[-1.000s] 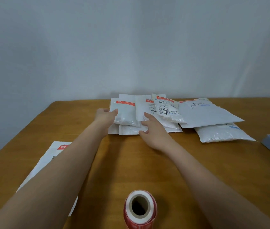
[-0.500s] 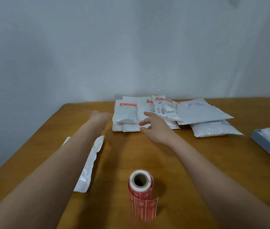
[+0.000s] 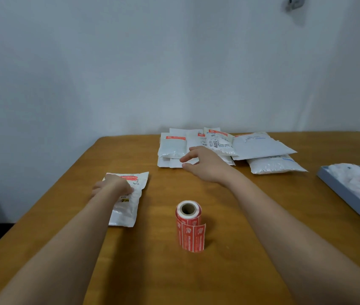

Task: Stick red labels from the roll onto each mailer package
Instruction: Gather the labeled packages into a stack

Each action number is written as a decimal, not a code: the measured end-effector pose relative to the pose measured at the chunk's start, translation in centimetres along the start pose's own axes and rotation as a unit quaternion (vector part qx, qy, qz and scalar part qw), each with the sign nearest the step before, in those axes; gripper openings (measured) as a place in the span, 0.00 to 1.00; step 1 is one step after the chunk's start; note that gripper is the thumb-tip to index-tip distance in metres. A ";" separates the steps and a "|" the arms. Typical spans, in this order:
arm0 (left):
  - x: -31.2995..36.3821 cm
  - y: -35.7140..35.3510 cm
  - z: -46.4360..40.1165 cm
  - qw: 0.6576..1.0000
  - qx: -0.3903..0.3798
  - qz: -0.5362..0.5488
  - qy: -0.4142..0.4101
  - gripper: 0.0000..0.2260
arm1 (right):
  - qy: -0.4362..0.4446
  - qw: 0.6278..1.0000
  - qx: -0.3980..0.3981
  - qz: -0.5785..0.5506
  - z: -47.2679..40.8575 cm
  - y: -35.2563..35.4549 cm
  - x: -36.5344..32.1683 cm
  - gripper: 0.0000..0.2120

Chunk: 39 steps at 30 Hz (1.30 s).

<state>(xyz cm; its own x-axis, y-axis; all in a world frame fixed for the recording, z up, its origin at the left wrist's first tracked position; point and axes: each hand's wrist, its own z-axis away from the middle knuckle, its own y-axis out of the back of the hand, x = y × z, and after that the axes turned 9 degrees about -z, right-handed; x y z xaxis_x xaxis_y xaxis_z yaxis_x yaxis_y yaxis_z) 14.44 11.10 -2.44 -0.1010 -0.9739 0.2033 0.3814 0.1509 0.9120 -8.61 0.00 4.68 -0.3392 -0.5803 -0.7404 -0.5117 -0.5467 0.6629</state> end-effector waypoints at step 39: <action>11.3 4.7 20.3 0.815 -0.007 0.505 -0.285 0.10 | -0.027 0.947 0.200 -0.251 9.8 8.1 4.9 0.07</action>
<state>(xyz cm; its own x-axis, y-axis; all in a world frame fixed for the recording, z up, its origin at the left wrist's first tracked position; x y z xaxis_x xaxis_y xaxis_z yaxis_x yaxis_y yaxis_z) -3.54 4.25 11.36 -0.1379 -0.1173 0.9835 0.5437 0.8210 0.1742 -22.18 -1.30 5.36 -0.0088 -0.2714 -0.9624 -0.8736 -0.4663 0.1394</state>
